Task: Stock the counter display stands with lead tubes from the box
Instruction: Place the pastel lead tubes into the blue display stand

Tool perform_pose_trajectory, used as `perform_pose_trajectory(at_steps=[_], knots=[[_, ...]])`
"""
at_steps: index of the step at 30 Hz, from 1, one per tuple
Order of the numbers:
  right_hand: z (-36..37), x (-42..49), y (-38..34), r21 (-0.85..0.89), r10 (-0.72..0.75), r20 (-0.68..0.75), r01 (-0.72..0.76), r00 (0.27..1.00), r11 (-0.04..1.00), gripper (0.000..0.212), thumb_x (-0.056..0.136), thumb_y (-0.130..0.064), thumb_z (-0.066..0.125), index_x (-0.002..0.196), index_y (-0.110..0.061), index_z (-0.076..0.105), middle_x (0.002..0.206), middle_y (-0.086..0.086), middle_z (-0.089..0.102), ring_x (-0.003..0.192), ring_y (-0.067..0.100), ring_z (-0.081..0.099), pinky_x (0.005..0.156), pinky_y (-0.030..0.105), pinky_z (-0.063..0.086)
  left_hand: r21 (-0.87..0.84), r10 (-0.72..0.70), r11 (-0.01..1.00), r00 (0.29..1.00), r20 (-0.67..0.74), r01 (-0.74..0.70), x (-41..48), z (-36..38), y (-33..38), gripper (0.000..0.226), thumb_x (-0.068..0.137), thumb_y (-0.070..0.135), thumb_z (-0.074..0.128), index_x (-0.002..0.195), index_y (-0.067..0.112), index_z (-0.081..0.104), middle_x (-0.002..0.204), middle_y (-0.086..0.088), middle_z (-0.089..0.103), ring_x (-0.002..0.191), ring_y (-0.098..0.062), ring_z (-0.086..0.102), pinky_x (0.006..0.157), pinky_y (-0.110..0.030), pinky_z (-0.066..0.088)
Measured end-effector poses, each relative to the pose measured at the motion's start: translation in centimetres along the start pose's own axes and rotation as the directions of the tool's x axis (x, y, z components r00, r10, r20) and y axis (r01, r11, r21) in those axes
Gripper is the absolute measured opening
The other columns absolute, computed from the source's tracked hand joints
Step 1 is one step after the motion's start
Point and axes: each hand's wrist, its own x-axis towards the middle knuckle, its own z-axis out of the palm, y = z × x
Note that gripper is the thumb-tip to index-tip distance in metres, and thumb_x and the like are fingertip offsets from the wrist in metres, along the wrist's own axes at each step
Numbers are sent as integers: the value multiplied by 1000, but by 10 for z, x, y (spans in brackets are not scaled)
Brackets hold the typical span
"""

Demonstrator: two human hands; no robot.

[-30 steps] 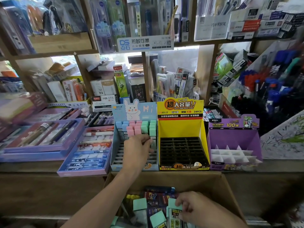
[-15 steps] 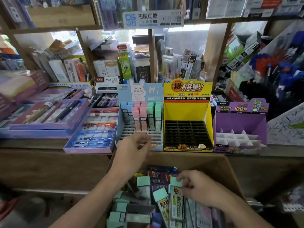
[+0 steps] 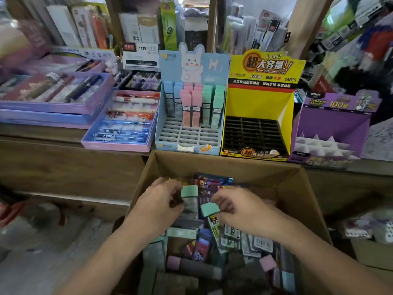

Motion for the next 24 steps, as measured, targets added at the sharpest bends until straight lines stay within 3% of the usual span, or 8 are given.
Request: perform_pose_trajectory(at_steps=[5, 12, 15, 21, 24], knots=[[2, 19, -11, -73, -59, -112, 51, 992, 996, 42, 97, -28, 70, 137, -26, 58, 127, -15, 51, 125, 4, 45, 110, 26, 39, 14, -60, 998, 998, 12, 59, -1, 2, -2, 61, 84, 39, 78, 137, 34, 49, 109, 14, 38, 115, -17, 54, 104, -40, 50], [17, 22, -13, -74, -64, -77, 59, 995, 996, 42, 95, -26, 72, 136, -25, 60, 124, -14, 53, 116, 4, 49, 99, 20, 41, 84, -119, 991, 974, 195, 104, -3, 1, -4, 66, 84, 35, 78, 142, 35, 47, 125, 13, 44, 132, -15, 44, 113, -41, 43], [25, 13, -13, -83, -91, -42, 87, 995, 993, 41, 94, -29, 73, 133, -28, 61, 120, -17, 52, 111, 0, 47, 93, 16, 37, 79, -109, 993, 967, 231, 92, -2, -1, -3, 58, 85, 32, 78, 137, 35, 53, 125, 11, 49, 130, -15, 46, 111, -36, 43], [46, -3, -20, -30, -94, -7, 94, 996, 995, 38, 91, -29, 77, 127, -27, 64, 115, -12, 59, 99, 3, 56, 84, 21, 46, 120, -66, 992, 966, 251, 36, -4, 2, -4, 38, 80, 32, 82, 115, 33, 68, 136, 6, 45, 133, -19, 39, 116, -29, 32], [51, -3, -24, -10, -74, -70, 73, 995, 997, 36, 92, -27, 75, 125, -26, 62, 115, -12, 55, 100, 4, 54, 87, 25, 48, 67, -45, 997, 960, 276, 27, -5, 1, -4, 32, 82, 24, 82, 105, 36, 63, 122, 12, 54, 122, -15, 51, 107, -32, 43]])
